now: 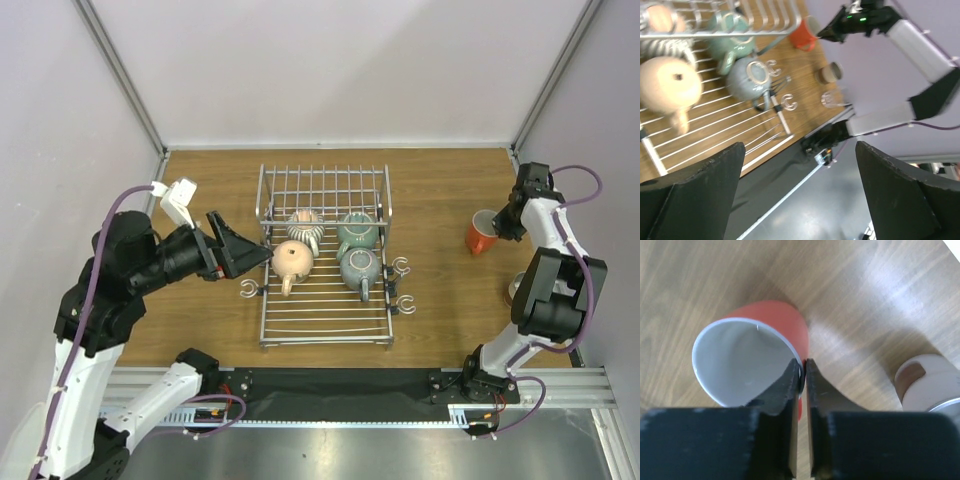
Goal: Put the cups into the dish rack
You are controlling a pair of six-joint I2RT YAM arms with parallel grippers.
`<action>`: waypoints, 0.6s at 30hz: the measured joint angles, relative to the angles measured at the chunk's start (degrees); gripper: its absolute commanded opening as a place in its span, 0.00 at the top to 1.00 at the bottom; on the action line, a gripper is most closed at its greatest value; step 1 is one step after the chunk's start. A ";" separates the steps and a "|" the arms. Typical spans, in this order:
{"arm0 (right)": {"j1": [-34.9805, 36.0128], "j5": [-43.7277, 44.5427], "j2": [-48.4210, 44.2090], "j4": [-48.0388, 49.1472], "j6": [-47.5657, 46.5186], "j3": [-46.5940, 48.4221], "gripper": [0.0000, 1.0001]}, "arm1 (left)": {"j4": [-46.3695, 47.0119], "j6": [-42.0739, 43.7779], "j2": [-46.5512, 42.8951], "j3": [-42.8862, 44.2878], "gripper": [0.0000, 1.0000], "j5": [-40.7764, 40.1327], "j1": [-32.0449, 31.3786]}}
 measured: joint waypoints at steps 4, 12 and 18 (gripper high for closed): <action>0.00 -0.76 1.16 0.33 -0.83 1.09 1.00 | 3.74 -1.22 -0.46 -0.11 0.05 3.10 0.00; -0.20 -2.71 2.16 0.55 -1.01 2.23 0.79 | 7.17 -3.13 0.68 -1.25 0.05 5.92 0.00; -0.57 -4.68 4.20 0.42 -1.03 3.02 0.87 | 8.15 -4.04 0.22 -2.97 0.04 6.93 0.00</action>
